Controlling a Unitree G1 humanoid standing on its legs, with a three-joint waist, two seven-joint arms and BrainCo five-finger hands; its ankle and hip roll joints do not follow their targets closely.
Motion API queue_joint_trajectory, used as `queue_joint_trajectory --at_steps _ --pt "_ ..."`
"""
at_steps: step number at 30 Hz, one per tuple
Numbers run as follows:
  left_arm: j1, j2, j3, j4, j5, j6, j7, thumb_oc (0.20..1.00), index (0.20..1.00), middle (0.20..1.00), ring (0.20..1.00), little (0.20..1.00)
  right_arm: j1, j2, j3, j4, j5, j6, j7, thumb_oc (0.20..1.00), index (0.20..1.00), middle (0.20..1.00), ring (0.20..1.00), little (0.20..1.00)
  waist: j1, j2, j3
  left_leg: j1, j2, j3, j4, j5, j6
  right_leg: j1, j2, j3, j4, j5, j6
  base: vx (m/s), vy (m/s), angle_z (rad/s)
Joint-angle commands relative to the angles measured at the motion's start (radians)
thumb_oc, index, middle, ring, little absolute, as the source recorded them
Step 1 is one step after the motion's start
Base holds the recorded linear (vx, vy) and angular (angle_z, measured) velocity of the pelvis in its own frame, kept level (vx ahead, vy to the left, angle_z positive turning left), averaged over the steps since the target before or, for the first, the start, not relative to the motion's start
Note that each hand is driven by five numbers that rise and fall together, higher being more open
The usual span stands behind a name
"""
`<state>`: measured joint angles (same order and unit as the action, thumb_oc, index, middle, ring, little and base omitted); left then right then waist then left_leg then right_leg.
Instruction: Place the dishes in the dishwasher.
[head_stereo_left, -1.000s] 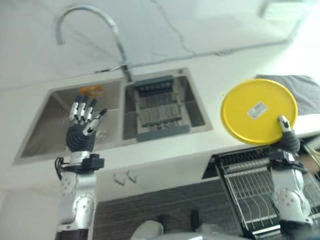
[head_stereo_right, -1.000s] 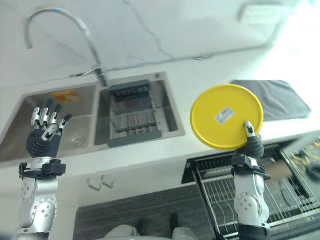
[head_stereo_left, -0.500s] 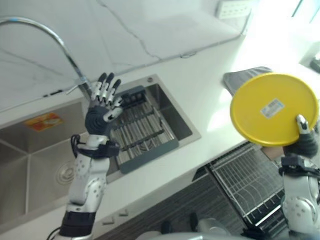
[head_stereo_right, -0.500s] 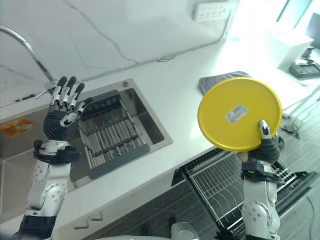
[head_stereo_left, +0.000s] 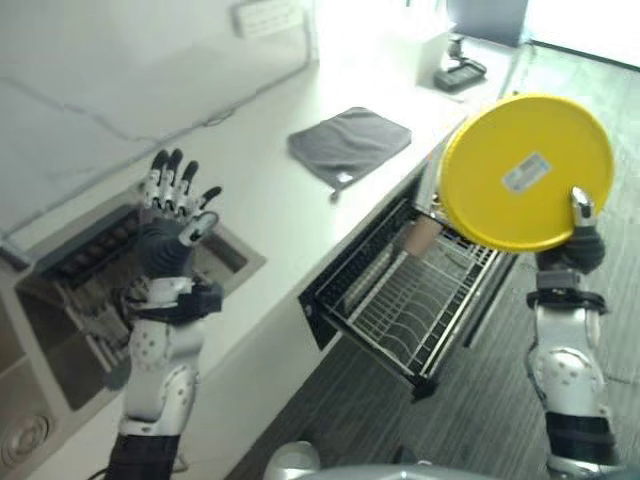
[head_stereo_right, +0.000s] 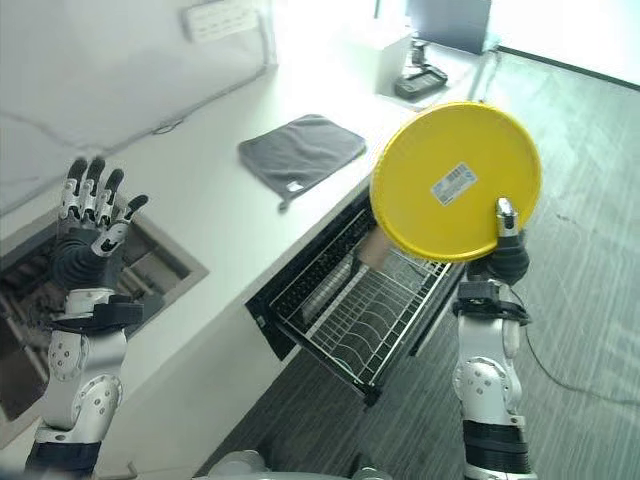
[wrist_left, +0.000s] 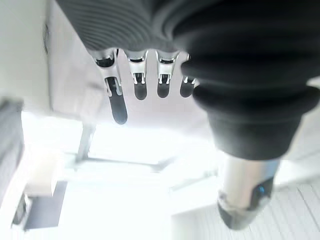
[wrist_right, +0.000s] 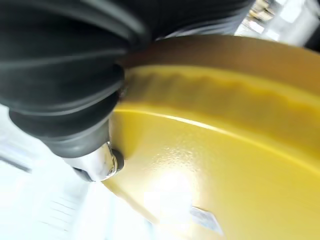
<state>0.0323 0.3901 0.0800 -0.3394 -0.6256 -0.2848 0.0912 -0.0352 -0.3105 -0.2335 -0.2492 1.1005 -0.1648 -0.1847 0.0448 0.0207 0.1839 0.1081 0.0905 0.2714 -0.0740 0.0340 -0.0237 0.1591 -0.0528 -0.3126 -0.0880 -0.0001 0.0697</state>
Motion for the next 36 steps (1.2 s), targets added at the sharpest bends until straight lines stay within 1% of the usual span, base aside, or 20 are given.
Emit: queue_joint_trajectory --at_steps 1,4,8,9,10,12,13,15,18,20,22,23,25,26,27,28,30,32,34,36 --pt "-0.027 0.067 0.034 -0.046 0.066 -0.042 -0.008 1.0 1.0 1.0 1.0 1.0 -0.039 0.011 -0.049 -0.092 0.001 -0.041 0.011 0.2 0.2 0.2 0.2 0.2 -0.013 -0.07 -0.049 0.002 -0.076 0.013 -0.013 -0.091 0.04 0.003 -0.052 -0.018 0.001 -0.036 0.033 0.07 0.06 -0.16" --pt "-0.032 0.071 0.018 -0.045 0.043 -0.033 -0.006 1.0 1.0 1.0 1.0 1.0 -0.029 0.005 -0.059 -0.096 0.007 -0.02 0.004 0.2 0.2 0.2 0.2 0.2 -0.031 -0.074 -0.047 -0.001 -0.077 0.009 -0.013 -0.099 0.042 -0.022 -0.043 0.007 0.001 -0.029 0.031 0.03 0.02 -0.26" --pt "-0.074 0.081 -0.037 -0.039 0.079 -0.037 -0.028 1.0 1.0 1.0 1.0 1.0 -0.015 0.002 -0.071 -0.104 0.042 -0.064 0.012 0.2 0.2 0.2 0.2 0.2 -0.05 -0.11 -0.02 -0.033 -0.07 -0.024 -0.013 -0.113 0.056 -0.073 -0.007 0.064 0.009 -0.013 0.03 -0.09 -0.148 0.01" --pt "-0.097 0.092 -0.043 -0.04 0.085 -0.032 -0.043 1.0 1.0 1.0 1.0 1.0 0.009 0.009 -0.082 -0.117 0.058 -0.089 0.013 0.2 0.2 0.2 0.2 0.2 -0.065 -0.12 -0.014 -0.044 -0.07 -0.053 -0.013 -0.11 0.064 -0.092 0.009 0.119 0.045 -0.027 0.024 -0.08 -0.197 0.01" --pt "-0.116 0.098 -0.049 -0.036 0.088 -0.033 -0.053 1.0 1.0 1.0 1.0 1.0 0.03 0.019 -0.089 -0.132 0.067 -0.11 0.02 0.2 0.2 0.2 0.2 0.2 -0.073 -0.124 -0.009 -0.052 -0.069 -0.07 -0.013 -0.104 0.067 -0.11 0.006 0.14 0.077 -0.034 0.026 -0.09 -0.209 0.06" --pt "-0.133 0.108 -0.042 -0.035 0.11 -0.045 -0.038 1.0 1.0 1.0 1.0 1.0 0.037 0.036 -0.093 -0.14 0.075 -0.12 0.039 0.2 0.2 0.2 0.2 0.2 -0.069 -0.129 0.004 -0.05 -0.054 -0.064 -0.013 -0.096 0.063 -0.136 -0.039 0.091 0.136 -0.015 0.061 -0.09 -0.209 0.35" --pt "-0.145 0.123 -0.032 -0.037 0.135 -0.048 -0.002 1.0 1.0 1.0 1.0 1.0 0.024 0.052 -0.087 -0.144 0.071 -0.119 0.045 0.2 0.2 0.2 0.2 0.2 -0.057 -0.13 0.011 -0.047 -0.038 -0.047 -0.013 -0.095 0.057 -0.14 -0.085 0.045 0.151 0.016 0.081 -0.09 -0.301 0.18" --pt "-0.165 0.141 -0.022 -0.037 0.163 -0.04 0.04 1.0 1.0 1.0 1.0 1.0 0.005 0.085 -0.072 -0.152 0.058 -0.125 0.058 0.2 0.2 0.2 0.2 0.2 -0.027 -0.136 0.013 -0.048 -0.014 -0.035 -0.011 -0.093 0.048 -0.092 -0.159 0.008 0.107 0.064 0.099 -0.03 -0.456 -0.16" --pt "-0.185 0.146 -0.034 -0.042 0.194 -0.021 0.055 1.0 1.0 1.0 1.0 1.0 -0.003 0.111 -0.041 -0.175 0.04 -0.131 0.051 0.2 0.2 0.2 0.2 0.2 0.0 -0.142 0.004 -0.058 0.015 -0.059 -0.006 -0.087 0.028 -0.04 -0.228 -0.007 0.029 0.128 0.117 0.03 -0.543 -0.11" --pt "-0.216 0.154 -0.051 -0.043 0.225 -0.008 0.065 1.0 1.0 1.0 1.0 1.0 -0.019 0.125 -0.014 -0.187 0.012 -0.136 0.036 0.2 0.2 0.2 0.2 0.2 0.014 -0.144 -0.007 -0.07 0.06 -0.105 -0.01 -0.075 -0.003 -0.031 -0.264 0.02 0.001 0.143 0.132 0.07 -0.731 0.47" --pt "-0.237 0.16 -0.052 -0.041 0.225 -0.006 0.043 1.0 1.0 1.0 1.0 1.0 -0.001 0.135 -0.014 -0.211 -0.027 -0.153 0.046 0.2 0.2 0.2 0.2 0.2 0.014 -0.147 -0.014 -0.102 0.13 -0.179 -0.007 -0.052 -0.045 -0.022 -0.256 0.094 0.001 0.099 0.133 0.07 -0.82 0.83" --pt "-0.231 0.159 -0.045 -0.045 0.241 -0.008 0.049 1.0 1.0 1.0 1.0 1.0 0.002 0.131 -0.015 -0.216 -0.04 -0.15 0.062 0.2 0.2 0.2 0.2 0.2 0.019 -0.15 -0.015 -0.116 0.158 -0.202 -0.003 -0.036 -0.062 -0.006 -0.235 0.082 0.001 0.067 0.133 0.03 -0.741 1.49" --pt "-0.197 0.14 -0.023 -0.059 0.254 -0.009 0.065 1.0 1.0 1.0 1.0 1.0 -0.007 0.097 -0.017 -0.251 -0.093 -0.127 0.093 0.2 0.2 0.2 0.2 0.2 0.025 -0.139 -0.023 -0.137 0.225 -0.212 -0.008 0.017 -0.108 -0.009 -0.193 0.065 0.001 0.006 0.135 -0.02 -0.551 1.46" --pt "-0.13 0.109 -0.007 -0.095 0.25 -0.032 0.126 1.0 1.0 1.0 1.0 1.0 -0.054 0.044 -0.004 -0.263 -0.129 -0.12 0.113 0.2 0.2 0.2 0.2 0.2 0.01 -0.109 -0.023 -0.146 0.282 -0.143 -0.013 0.076 -0.144 -0.039 -0.165 0.066 0.001 -0.013 0.102 -0.15 -0.474 0.74" --pt "-0.102 0.086 0.009 -0.091 0.235 -0.049 0.123 1.0 1.0 1.0 1.0 1.0 -0.055 0.028 -0.007 -0.256 -0.113 -0.117 0.117 0.2 0.2 0.2 0.2 0.2 0.013 -0.092 -0.017 -0.181 0.281 -0.093 -0.006 0.106 -0.147 -0.025 -0.152 0.042 0.001 -0.018 0.085 -0.19 -0.29 0.56" --pt "-0.098 0.083 0.012 -0.088 0.23 -0.054 0.115 1.0 1.0 1.0 1.0 1.0 -0.052 0.023 -0.01 -0.256 -0.109 -0.118 0.117 0.2 0.2 0.2 0.2 0.2 0.012 -0.09 -0.015 -0.188 0.277 -0.082 0.001 0.108 -0.146 -0.019 -0.152 0.034 0.001 -0.02 0.084 -0.21 -0.176 0.27" --pt "-0.041 0.073 0.037 -0.095 0.247 -0.143 0.092 1.0 1.0 1.0 1.0 1.0 -0.015 -0.018 0.0 -0.246 -0.164 -0.132 0.144 0.2 0.2 0.2 0.2 0.2 0.0 -0.07 -0.026 -0.144 0.202 -0.002 0.002 0.069 -0.117 -0.026 -0.162 -0.029 0.001 -0.022 0.084 -0.22 -0.066 0.59" --pt "-0.029 0.089 0.044 -0.118 0.301 -0.168 0.105 1.0 1.0 1.0 1.0 1.0 -0.003 -0.042 0.014 -0.259 -0.275 -0.125 0.146 0.2 0.2 0.2 0.2 0.2 0.006 -0.052 -0.038 -0.143 0.208 -0.02 -0.007 0.079 -0.131 -0.015 -0.163 -0.05 0.001 -0.025 0.083 -0.05 0.076 0.45" --pt "-0.037 0.097 0.038 -0.119 0.33 -0.16 0.116 1.0 1.0 1.0 1.0 1.0 -0.02 -0.056 0.034 -0.256 -0.339 -0.121 0.124 0.2 0.2 0.2 0.2 0.2 0.006 -0.041 -0.046 -0.124 0.211 -0.028 -0.013 0.07 -0.134 -0.006 -0.163 -0.058 0.001 -0.029 0.085 0.03 0.254 0.06" --pt "-0.067 0.118 0.007 -0.112 0.43 -0.155 0.151 1.0 1.0 1.0 1.0 1.0 -0.05 -0.087 0.053 -0.246 -0.372 -0.112 0.083 0.2 0.2 0.2 0.2 0.2 0.007 -0.027 -0.067 -0.1 0.199 -0.029 -0.013 0.051 -0.134 0.022 -0.18 -0.075 0.001 -0.034 0.1 0.09 0.456 -0.17"
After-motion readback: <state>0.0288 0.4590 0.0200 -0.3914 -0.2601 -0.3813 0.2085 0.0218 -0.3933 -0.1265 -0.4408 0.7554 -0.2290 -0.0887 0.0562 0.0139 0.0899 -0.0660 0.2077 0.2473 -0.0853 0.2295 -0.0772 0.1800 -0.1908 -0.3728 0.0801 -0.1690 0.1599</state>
